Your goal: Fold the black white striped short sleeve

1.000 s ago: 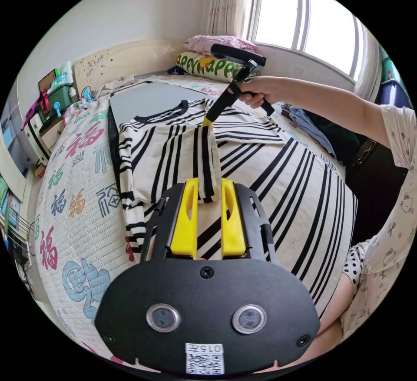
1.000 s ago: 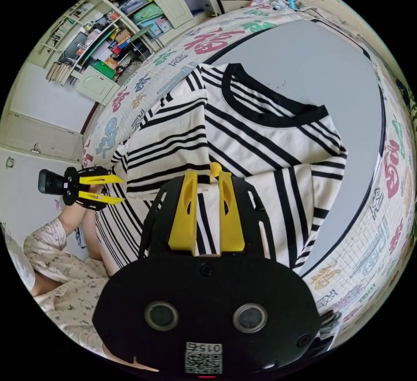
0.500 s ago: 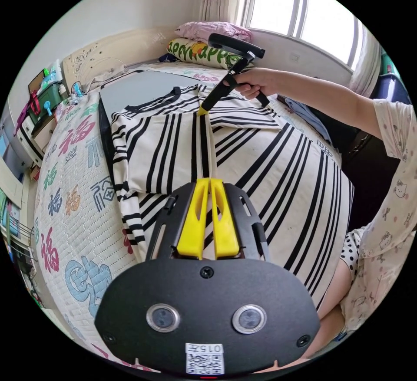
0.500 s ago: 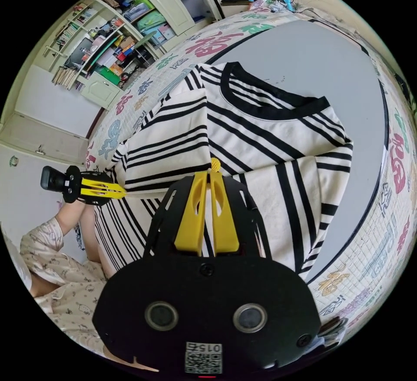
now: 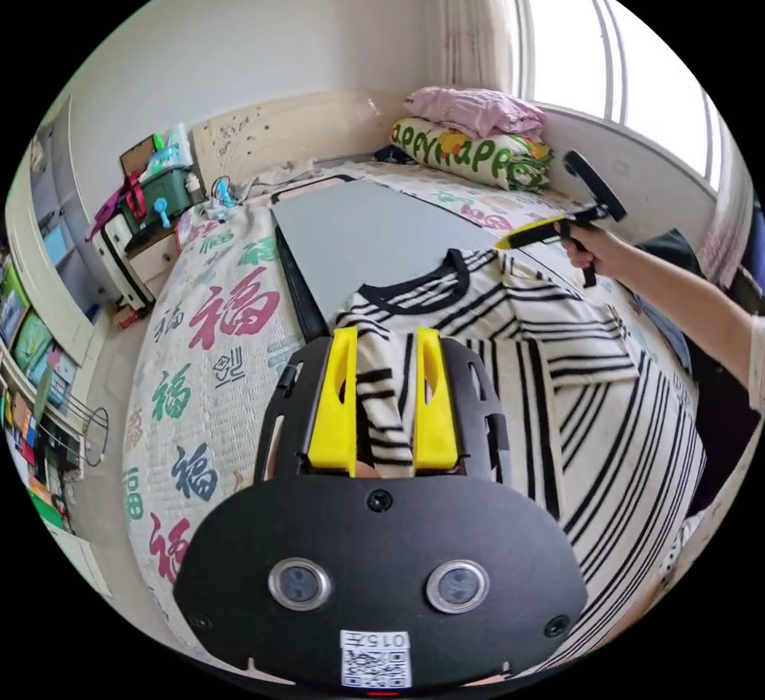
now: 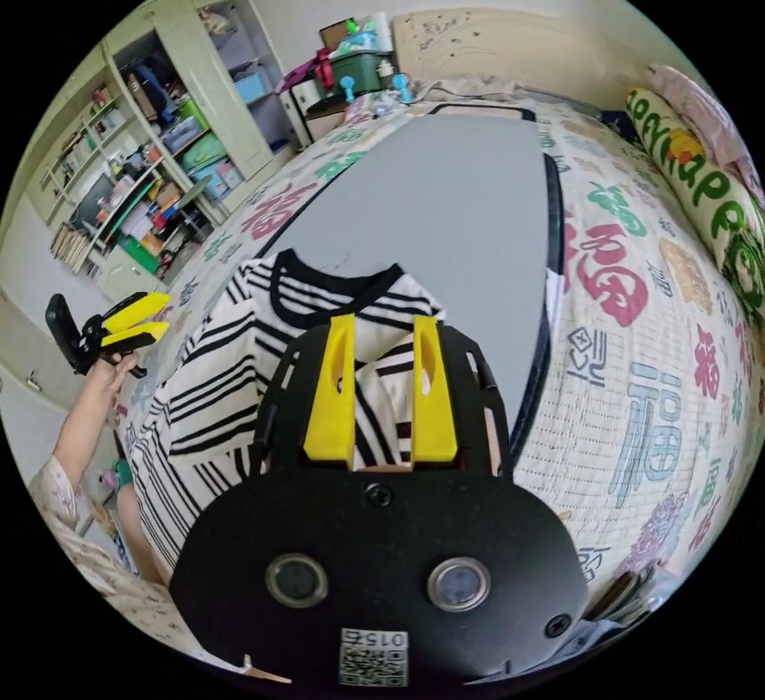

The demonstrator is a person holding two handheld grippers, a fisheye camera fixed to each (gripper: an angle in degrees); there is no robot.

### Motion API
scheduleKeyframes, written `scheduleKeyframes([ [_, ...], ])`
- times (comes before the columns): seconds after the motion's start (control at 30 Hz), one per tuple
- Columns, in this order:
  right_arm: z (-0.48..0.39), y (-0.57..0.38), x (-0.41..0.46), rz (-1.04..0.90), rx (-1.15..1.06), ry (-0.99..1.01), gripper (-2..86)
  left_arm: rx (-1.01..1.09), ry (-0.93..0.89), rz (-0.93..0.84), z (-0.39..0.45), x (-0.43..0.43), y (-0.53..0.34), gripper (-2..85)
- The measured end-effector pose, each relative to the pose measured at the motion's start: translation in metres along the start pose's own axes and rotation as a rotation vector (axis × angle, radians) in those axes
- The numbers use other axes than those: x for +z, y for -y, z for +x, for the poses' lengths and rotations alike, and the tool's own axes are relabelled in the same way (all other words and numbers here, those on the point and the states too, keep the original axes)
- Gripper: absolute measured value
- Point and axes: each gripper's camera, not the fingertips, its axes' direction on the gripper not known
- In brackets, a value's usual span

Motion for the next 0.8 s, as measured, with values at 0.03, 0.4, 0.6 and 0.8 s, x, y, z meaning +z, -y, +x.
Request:
scheduleKeyframes([
  [0.03,0.007,0.007,0.004,0.002,0.036,-0.009,11.4,-0.049,-0.006,-0.015,-0.022,0.023,0.016,11.2],
  [0.4,-0.019,0.015,0.054,-0.102,0.024,-0.056,6.7,-0.356,-0.102,-0.201,-0.121,0.148,0.026,7.6],
  [0.6,-0.05,0.005,0.036,-0.069,0.018,-0.073,1.2,-0.407,-0.147,-0.115,-0.142,0.126,0.024,1.5],
  [0.8,-0.088,-0.011,-0.033,0.062,0.022,-0.139,-0.1,-0.432,-0.091,0.023,-0.152,0.062,0.048,0.5],
])
